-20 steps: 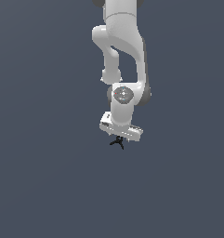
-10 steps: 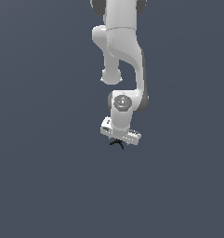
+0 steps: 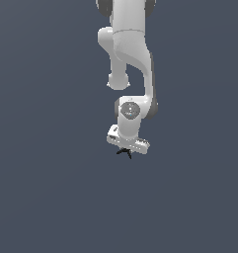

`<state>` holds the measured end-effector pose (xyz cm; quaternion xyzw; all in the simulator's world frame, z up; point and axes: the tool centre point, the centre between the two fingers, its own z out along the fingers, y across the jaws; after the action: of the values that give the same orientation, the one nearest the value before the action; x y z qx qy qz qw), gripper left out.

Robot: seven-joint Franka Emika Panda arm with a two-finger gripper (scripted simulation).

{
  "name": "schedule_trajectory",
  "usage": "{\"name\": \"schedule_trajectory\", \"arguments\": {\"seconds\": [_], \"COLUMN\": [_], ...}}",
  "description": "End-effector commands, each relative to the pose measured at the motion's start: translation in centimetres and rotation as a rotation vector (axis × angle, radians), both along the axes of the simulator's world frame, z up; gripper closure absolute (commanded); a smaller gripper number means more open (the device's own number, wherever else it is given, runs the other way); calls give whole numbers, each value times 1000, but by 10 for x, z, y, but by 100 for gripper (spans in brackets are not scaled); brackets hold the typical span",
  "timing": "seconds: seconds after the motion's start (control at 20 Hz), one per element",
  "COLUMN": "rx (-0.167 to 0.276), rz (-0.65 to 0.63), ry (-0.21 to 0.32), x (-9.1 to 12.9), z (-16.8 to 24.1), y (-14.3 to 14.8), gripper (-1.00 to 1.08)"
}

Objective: Pick up the object and move it to a goal position.

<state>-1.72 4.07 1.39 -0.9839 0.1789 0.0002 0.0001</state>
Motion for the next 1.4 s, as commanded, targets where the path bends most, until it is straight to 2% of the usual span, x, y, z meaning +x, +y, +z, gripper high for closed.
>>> {"name": "schedule_trajectory", "arguments": {"seconds": [0.0, 0.3, 0.6, 0.9, 1.35], "rx": [0, 0, 0, -1, -2], "rz": [0, 0, 0, -1, -1], "ry": [0, 0, 0, 0, 0], "x": [0, 1, 4, 9, 20], "z": [0, 8, 37, 88, 185], "y": [0, 3, 16, 36, 76], "gripper": [108, 108, 108, 108, 108]}}
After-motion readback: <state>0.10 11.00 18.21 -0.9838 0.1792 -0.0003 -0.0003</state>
